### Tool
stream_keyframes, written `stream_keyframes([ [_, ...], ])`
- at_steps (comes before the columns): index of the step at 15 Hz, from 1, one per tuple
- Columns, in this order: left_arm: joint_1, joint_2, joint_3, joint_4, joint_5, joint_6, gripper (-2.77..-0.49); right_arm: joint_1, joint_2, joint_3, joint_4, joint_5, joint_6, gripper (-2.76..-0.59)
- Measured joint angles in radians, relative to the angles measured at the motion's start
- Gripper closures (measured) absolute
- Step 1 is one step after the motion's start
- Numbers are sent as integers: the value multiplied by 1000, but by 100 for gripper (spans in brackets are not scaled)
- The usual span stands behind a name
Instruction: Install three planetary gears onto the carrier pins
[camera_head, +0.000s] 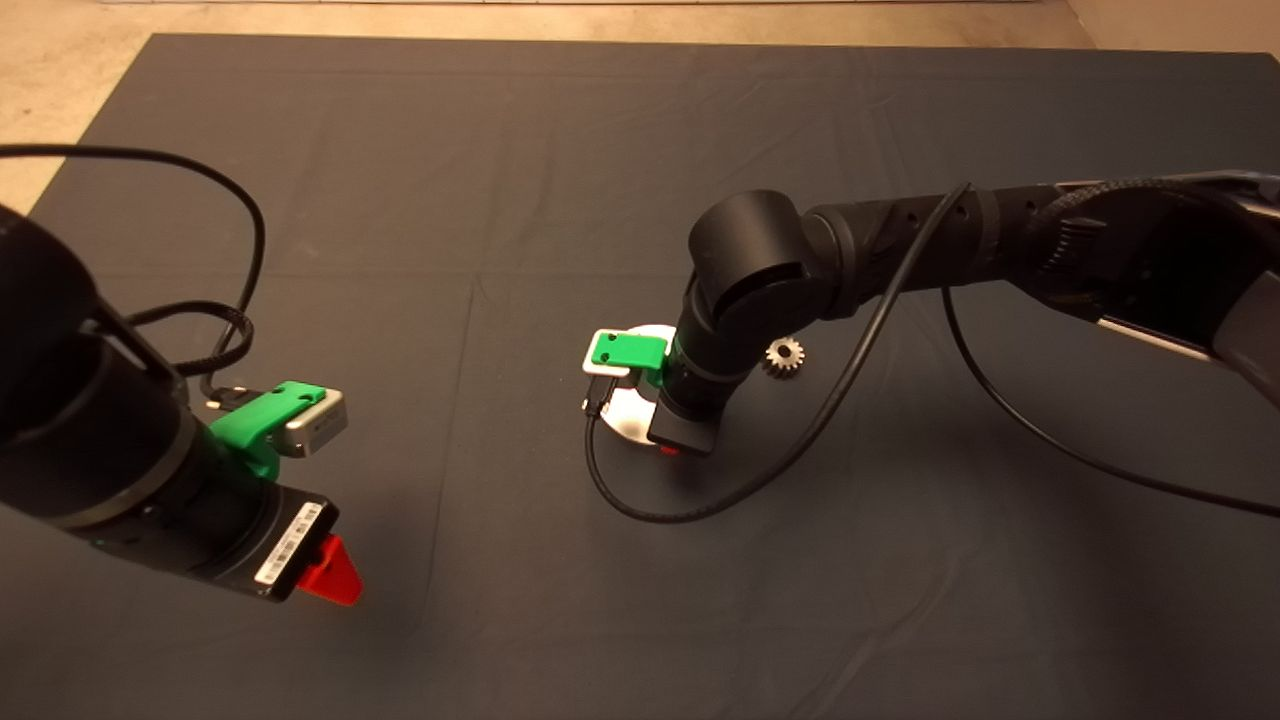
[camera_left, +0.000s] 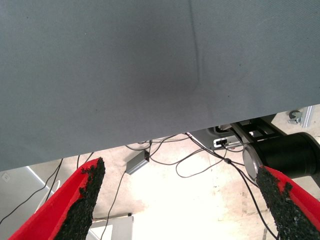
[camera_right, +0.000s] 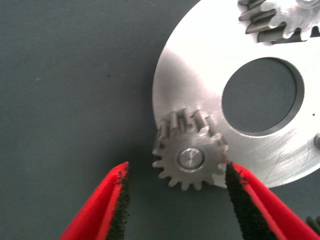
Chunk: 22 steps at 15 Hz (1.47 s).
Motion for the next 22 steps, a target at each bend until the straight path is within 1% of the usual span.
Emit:
stream_keyframes([
  [1,0,-1,0,0,0,0,-217,12,-3,25,2,2,21,-145],
  [2,0,-8,1,0,0,0,-217,35,-9,55,4,3,55,-145],
  [3,0,-16,5,0,0,0,-217,63,-16,83,11,3,89,-149],
  [4,0,-23,7,0,0,0,-217,100,-25,110,20,3,127,-157],
  [5,0,-28,8,0,0,0,-217,130,-36,132,27,4,153,-160],
  [6,0,-31,9,0,0,0,-217,149,-52,150,35,5,179,-166],
  [7,0,-33,9,0,0,0,-217,156,-70,160,44,7,195,-172],
  [8,0,-38,12,0,0,0,-217,159,-98,169,55,7,215,-174],
  [9,0,-42,15,0,0,0,-217,162,-131,175,61,7,225,-175],
  [10,0,-45,19,0,1,0,-217,165,-150,177,64,6,231,-181],
  [11,0,-47,22,-1,0,0,-217,167,-187,177,66,1,241,-187],
  [12,0,-49,24,-1,0,-1,-217,164,-205,177,69,-1,246,-188],
  [13,0,-52,27,-1,0,-1,-217,160,-216,177,72,0,248,-199],
  [14,0,-58,30,-1,0,-1,-217,152,-225,172,73,0,251,-202],
  [15,0,-65,35,-1,1,-1,-217,140,-233,164,74,1,254,-202],
  [17,0,-75,44,-3,0,-3,-217,111,-241,138,77,2,257,-217],
  [19,0,-89,53,-3,0,-3,-217,87,-246,114,77,1,258,-218],
  [20,0,-96,57,-3,0,-3,-217,73,-246,101,77,1,259,-228],
  [22,0,-106,64,-4,0,-3,-217,47,-246,75,77,3,259,-231],
])
